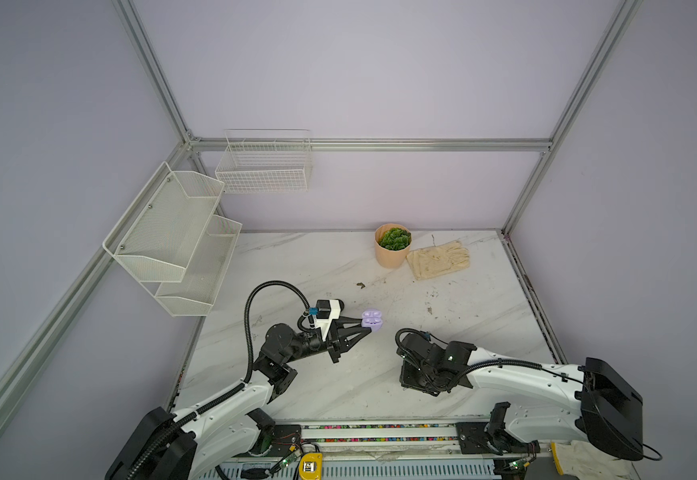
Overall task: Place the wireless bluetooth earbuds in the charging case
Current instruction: 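Lower the right gripper over the lavender earbud nearest the robot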
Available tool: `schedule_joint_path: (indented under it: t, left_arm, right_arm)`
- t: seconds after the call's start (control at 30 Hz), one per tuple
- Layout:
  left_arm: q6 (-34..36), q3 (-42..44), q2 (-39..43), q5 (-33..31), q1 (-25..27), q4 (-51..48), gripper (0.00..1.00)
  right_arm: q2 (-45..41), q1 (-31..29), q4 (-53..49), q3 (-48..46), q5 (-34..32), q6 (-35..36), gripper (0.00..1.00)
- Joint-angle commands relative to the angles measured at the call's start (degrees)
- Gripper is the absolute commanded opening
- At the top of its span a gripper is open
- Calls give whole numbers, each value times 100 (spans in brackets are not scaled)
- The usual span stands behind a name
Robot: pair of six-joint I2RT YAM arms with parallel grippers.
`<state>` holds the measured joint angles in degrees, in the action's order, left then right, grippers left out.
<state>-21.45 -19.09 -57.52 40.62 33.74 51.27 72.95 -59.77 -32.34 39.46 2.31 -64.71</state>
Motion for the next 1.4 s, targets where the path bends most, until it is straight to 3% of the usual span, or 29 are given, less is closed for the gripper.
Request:
schedule_joint_path:
  t: [0.0, 0.73, 1.37]
  left_arm:
    - [90, 79, 22, -18, 45, 132, 0]
    - [124, 72, -31, -19, 116, 50, 0]
    - [141, 77, -5, -50, 150, -2, 0]
  right_arm:
    - [39, -26, -141, -107, -157, -216, 42]
    - [1034, 97, 250, 202, -206, 553, 33]
    - [1188, 97, 9, 325, -280, 720, 25]
